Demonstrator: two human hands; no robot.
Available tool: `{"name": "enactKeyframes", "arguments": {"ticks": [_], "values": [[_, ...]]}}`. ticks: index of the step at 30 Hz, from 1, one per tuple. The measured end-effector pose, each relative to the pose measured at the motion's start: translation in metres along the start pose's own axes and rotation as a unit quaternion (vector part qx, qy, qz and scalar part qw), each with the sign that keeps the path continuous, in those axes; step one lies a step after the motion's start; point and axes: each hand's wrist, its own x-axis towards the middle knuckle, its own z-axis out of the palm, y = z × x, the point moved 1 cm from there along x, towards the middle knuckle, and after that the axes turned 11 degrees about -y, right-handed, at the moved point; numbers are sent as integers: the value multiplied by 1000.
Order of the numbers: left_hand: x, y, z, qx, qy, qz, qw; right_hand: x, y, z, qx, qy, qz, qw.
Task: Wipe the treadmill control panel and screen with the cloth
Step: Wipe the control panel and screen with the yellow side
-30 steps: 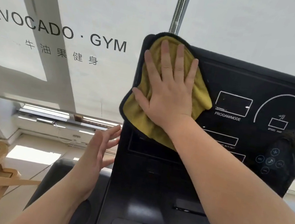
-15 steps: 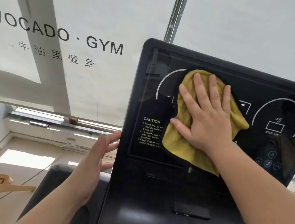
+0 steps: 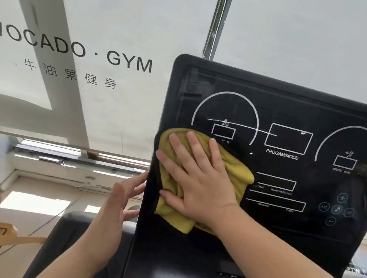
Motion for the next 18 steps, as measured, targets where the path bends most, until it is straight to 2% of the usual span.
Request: {"name": "enactKeyframes", "arguments": {"ticks": [5, 7, 12, 18], "values": [[1, 1, -3, -3, -8, 0, 1000, -61, 33, 23, -58, -7, -84, 995], [0, 2, -2, -4, -7, 0, 1000, -57, 67, 13, -68, 1, -80, 994], [1, 5, 1, -3, -2, 5, 1000, 4, 141, -43, -30, 28, 86, 995], [1, 2, 1, 2, 2, 2, 1000, 51, 99, -63, 21, 24, 190, 981]]}}
